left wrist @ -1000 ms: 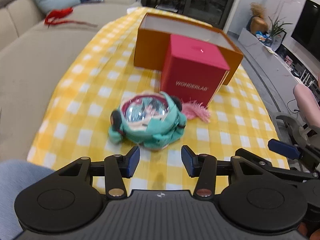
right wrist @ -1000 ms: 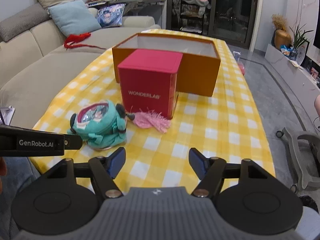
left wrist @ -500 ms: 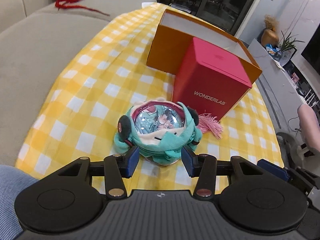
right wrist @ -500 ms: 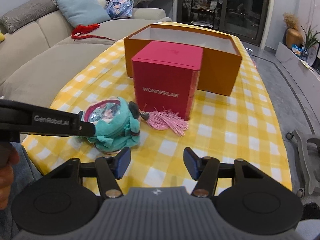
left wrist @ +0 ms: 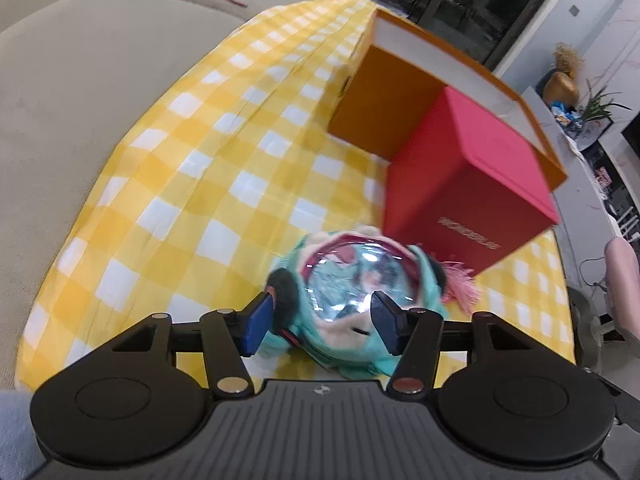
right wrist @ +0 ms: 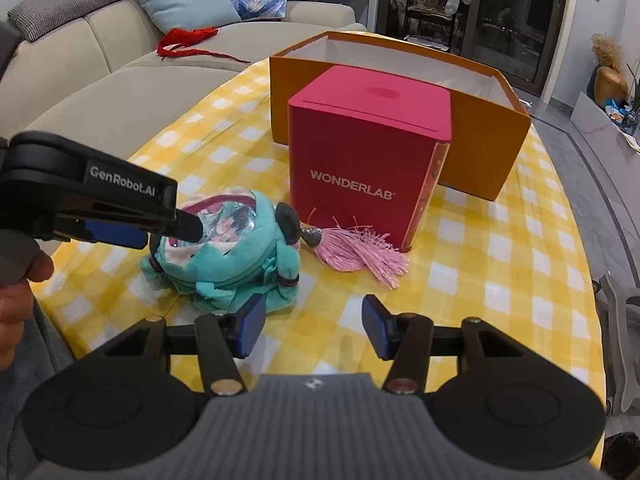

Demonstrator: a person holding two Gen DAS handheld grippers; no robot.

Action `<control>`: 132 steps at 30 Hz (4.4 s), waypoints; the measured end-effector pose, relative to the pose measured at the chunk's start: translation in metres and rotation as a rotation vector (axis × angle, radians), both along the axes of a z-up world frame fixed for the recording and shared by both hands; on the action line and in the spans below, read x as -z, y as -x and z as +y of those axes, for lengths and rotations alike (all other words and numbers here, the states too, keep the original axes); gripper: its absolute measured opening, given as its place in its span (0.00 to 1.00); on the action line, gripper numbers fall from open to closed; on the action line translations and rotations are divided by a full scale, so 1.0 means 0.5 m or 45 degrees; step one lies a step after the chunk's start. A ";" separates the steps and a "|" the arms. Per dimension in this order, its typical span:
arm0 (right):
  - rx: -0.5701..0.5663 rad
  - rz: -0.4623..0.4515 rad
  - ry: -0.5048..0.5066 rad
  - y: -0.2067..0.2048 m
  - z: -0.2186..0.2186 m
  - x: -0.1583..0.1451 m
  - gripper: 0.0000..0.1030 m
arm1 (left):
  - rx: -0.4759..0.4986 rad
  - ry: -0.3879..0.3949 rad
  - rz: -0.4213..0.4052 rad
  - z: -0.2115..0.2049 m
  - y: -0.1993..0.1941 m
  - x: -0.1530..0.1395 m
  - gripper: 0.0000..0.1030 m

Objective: Organize soft objects
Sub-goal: 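Grasp the teal plush with the clear dome using the left tool, then grasp the pink tasselled pouch with the right tool while the left tool holds the plush, then carry the teal plush and pink pouch up over the orange box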

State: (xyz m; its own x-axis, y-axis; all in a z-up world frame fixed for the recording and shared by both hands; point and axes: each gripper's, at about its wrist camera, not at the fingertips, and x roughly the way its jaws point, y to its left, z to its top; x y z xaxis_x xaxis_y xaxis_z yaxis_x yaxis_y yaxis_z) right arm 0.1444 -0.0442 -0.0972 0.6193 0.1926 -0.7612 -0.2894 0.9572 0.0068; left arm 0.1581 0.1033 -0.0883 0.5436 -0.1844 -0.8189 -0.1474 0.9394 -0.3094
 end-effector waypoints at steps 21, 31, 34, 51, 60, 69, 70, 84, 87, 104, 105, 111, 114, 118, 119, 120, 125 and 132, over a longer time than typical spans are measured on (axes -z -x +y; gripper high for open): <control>-0.024 0.051 -0.025 -0.027 -0.007 0.023 0.44 | 0.003 -0.053 -0.302 0.005 0.031 -0.083 0.01; 0.019 0.071 -0.018 -0.020 -0.032 0.030 0.44 | 0.447 -0.256 -0.239 -0.108 0.046 -0.058 0.51; 0.035 0.081 -0.019 -0.018 -0.040 0.035 0.44 | 0.511 -0.402 -0.251 -0.146 0.046 -0.043 0.60; 0.050 0.084 -0.006 -0.011 -0.047 0.043 0.44 | 0.533 -0.596 -0.315 -0.165 0.057 -0.044 0.14; -0.038 0.052 -0.076 -0.022 -0.019 0.021 0.44 | 0.179 -0.456 -0.258 -0.055 0.039 -0.119 0.12; -0.038 0.067 -0.116 -0.075 0.039 0.036 0.68 | -0.049 -0.251 -0.136 0.020 0.006 -0.057 0.12; -0.018 0.073 -0.121 -0.082 0.046 0.040 0.68 | -0.043 -0.264 -0.144 0.019 0.004 -0.055 0.12; 0.086 0.153 -0.182 -0.130 0.101 0.084 0.58 | -0.017 -0.198 -0.179 0.015 -0.003 -0.024 0.13; 0.067 0.135 -0.164 -0.123 0.107 0.084 0.50 | -0.016 -0.195 -0.177 0.015 -0.003 -0.023 0.13; -0.057 0.080 -0.125 -0.075 0.071 0.023 0.27 | 0.031 -0.252 -0.176 -0.003 0.008 -0.033 0.11; -0.053 0.076 -0.126 -0.066 0.063 0.017 0.27 | 0.041 -0.255 -0.179 -0.005 0.012 -0.037 0.11; -0.016 0.053 -0.120 -0.015 0.005 -0.021 0.27 | 0.097 -0.251 -0.191 -0.028 0.037 -0.062 0.11; -0.006 0.034 -0.107 0.010 -0.024 -0.038 0.27 | 0.125 -0.244 -0.215 -0.041 0.053 -0.078 0.11; 0.015 0.017 -0.106 0.045 -0.061 -0.059 0.27 | 0.173 -0.234 -0.232 -0.062 0.079 -0.098 0.11; 0.024 0.015 -0.106 0.053 -0.069 -0.064 0.27 | 0.180 -0.221 -0.230 -0.066 0.085 -0.102 0.11; 0.034 0.014 -0.104 0.058 -0.075 -0.070 0.27 | 0.188 -0.207 -0.227 -0.071 0.091 -0.106 0.11; 0.086 0.003 -0.087 0.085 -0.105 -0.099 0.27 | 0.274 -0.206 -0.257 -0.108 0.121 -0.136 0.11; 0.121 -0.088 -0.087 0.117 -0.144 -0.161 0.27 | 0.327 -0.214 -0.341 -0.135 0.140 -0.202 0.11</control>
State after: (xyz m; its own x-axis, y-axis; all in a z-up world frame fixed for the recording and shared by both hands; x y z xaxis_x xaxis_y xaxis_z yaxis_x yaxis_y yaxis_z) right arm 0.0861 -0.1161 -0.0166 0.6879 0.1807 -0.7029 -0.1998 0.9782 0.0559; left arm 0.0880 0.0355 0.0126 0.6953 -0.2179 -0.6849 0.1637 0.9759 -0.1442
